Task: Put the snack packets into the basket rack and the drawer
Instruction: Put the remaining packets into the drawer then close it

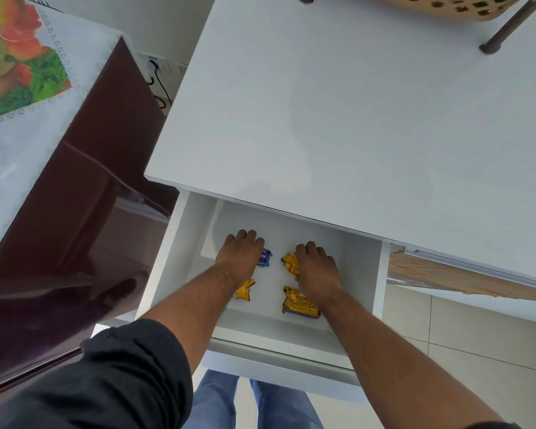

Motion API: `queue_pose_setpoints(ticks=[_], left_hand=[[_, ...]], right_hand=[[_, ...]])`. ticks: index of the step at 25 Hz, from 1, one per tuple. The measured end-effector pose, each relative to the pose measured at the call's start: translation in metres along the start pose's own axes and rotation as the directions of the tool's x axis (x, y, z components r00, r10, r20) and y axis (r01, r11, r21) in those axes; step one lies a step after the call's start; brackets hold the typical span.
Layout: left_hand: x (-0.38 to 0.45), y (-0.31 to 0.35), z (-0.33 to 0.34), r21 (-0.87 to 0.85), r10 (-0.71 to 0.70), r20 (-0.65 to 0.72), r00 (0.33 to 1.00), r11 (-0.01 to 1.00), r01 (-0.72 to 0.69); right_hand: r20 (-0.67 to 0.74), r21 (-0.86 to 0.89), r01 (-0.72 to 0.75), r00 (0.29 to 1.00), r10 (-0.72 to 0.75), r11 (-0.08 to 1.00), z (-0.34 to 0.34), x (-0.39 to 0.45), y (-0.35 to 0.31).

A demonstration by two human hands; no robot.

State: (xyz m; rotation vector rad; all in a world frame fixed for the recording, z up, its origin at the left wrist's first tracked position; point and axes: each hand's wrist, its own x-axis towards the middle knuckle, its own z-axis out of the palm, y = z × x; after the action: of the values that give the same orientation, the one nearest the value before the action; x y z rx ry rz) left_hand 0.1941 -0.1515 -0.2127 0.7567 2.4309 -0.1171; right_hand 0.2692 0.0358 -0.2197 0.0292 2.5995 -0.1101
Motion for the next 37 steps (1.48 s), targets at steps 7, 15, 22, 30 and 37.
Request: queue_pose_setpoints(ticks=[7, 15, 22, 30, 37], left_hand=[[-0.018, 0.015, -0.006, -0.209, -0.056, -0.052, 0.997, 0.977, 0.044], [-0.115, 0.053, -0.062, -0.985, -0.316, 0.018, 0.949, 0.155, 0.07], [-0.236, 0.069, -0.056, -0.879, -0.251, 0.339, 0.907, -0.429, 0.21], [-0.265, 0.093, -0.047, -0.64, -0.15, 0.563, 0.813, -0.702, 0.314], [-0.242, 0.103, -0.058, -0.533, -0.144, 0.588, 0.796, -0.809, 0.248]], right_hand=[[-0.161, 0.128, 0.107, 0.983, -0.086, 0.986, -0.024, -0.022, 0.001], [-0.686, 0.03, 0.431, 0.665, -0.295, 0.902, -0.106, -0.073, -0.003], [-0.859, 0.109, 0.363, 0.503, -0.097, 0.925, -0.18, -0.04, 0.028], [-0.665, 0.228, 0.017, 0.733, 0.143, 0.974, -0.201, 0.019, 0.074], [-0.518, 0.246, -0.113, 0.824, 0.229, 0.963, -0.195, 0.03, 0.084]])
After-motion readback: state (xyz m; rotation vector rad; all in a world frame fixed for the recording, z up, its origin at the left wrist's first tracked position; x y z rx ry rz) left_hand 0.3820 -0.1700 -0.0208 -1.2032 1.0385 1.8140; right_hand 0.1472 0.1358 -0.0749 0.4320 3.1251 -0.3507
